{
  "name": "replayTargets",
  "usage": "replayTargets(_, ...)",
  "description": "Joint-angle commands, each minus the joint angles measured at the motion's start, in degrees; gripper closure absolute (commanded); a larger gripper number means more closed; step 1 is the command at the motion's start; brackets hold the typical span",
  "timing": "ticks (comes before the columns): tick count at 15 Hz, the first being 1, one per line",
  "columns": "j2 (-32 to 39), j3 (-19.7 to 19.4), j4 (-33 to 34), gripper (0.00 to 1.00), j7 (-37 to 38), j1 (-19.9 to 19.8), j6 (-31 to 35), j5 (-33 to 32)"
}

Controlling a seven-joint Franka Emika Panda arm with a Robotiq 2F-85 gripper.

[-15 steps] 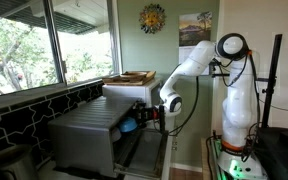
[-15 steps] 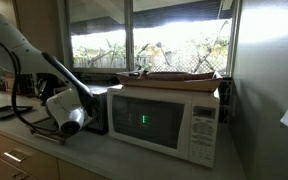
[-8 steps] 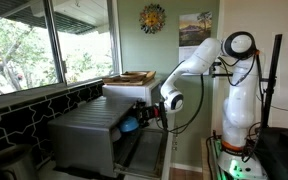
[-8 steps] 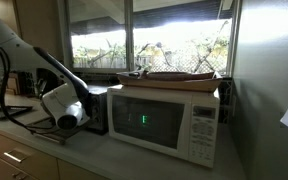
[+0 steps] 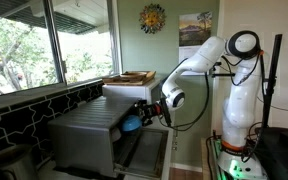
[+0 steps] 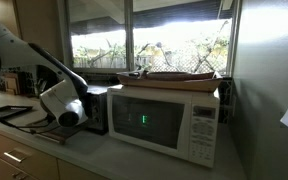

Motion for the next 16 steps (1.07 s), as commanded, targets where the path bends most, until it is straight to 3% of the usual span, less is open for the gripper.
replayTargets(1,-4.31,-0.32,-0.49,0.04,7.62,-0.35,-3.62,0.97)
replayTargets(5,-5.33,0.53,0.85,0.04,12.55,-0.12,-4.40,6.18)
replayTargets(13,-4.92,1.40,0.54,0.04,11.27,-0.53,-4.64,5.55)
replayTargets(14,-5.10,1.45,0.45,0.08,11.19,-0.57,-4.68,4.96)
replayTargets(15,-5.38,1.46,0.33,0.25,10.97,-0.66,-4.73,4.38)
replayTargets(16,-5.62,1.34,0.19,0.35,11.07,-0.75,-4.99,3.83)
